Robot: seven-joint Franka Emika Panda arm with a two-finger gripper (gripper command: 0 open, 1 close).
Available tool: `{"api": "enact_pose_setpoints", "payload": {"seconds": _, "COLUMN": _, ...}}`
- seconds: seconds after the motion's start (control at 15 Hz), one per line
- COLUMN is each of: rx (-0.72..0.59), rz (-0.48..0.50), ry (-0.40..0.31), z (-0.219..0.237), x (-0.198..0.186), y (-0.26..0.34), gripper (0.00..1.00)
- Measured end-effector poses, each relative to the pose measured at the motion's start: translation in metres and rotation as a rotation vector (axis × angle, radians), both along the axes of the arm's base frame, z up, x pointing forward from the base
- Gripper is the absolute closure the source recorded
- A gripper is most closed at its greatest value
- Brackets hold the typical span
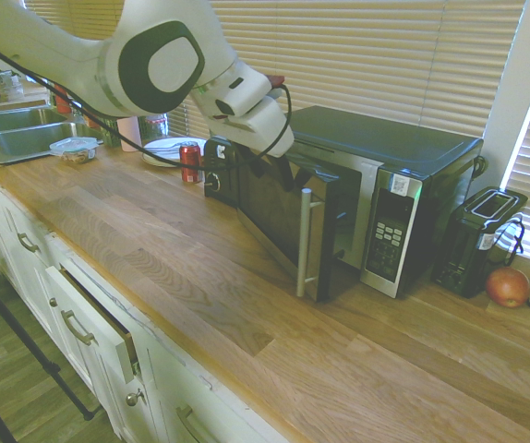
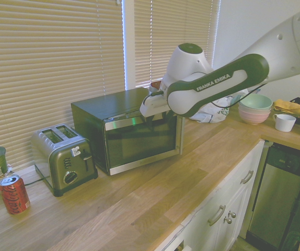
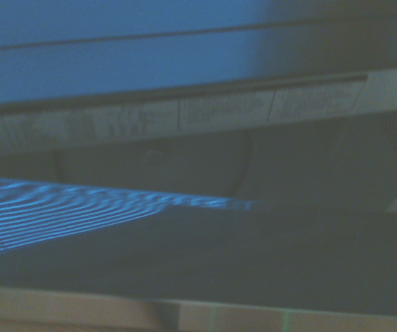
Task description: Close the microwave
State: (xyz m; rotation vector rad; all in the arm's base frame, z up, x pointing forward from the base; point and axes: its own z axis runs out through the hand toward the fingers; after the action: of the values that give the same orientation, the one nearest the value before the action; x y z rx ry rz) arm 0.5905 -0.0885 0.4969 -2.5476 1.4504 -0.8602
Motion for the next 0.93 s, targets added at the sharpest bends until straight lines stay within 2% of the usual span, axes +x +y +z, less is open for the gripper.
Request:
{"api": "enact_pose_setpoints", "payload": {"seconds": 0.27, "rx": -0.006, "rz": -0.013, "ry": 0.011, "z": 0.001, "x": 0.033, "y": -0.009, "gripper": 0.0}}
{"api": "enact_pose_setpoints", "payload": {"seconds": 0.47, "rx": -0.008, "rz": -0.026, "ry": 0.048, "z": -0.001, "x": 0.043, "y": -0.014, "gripper": 0.0}}
{"api": "enact_pose_setpoints", "payload": {"seconds": 0.93, "rx": 0.004, "rz": -0.03, "ry": 0.083, "z": -0.007, "x": 0.057, "y": -0.017, "gripper": 0.0}}
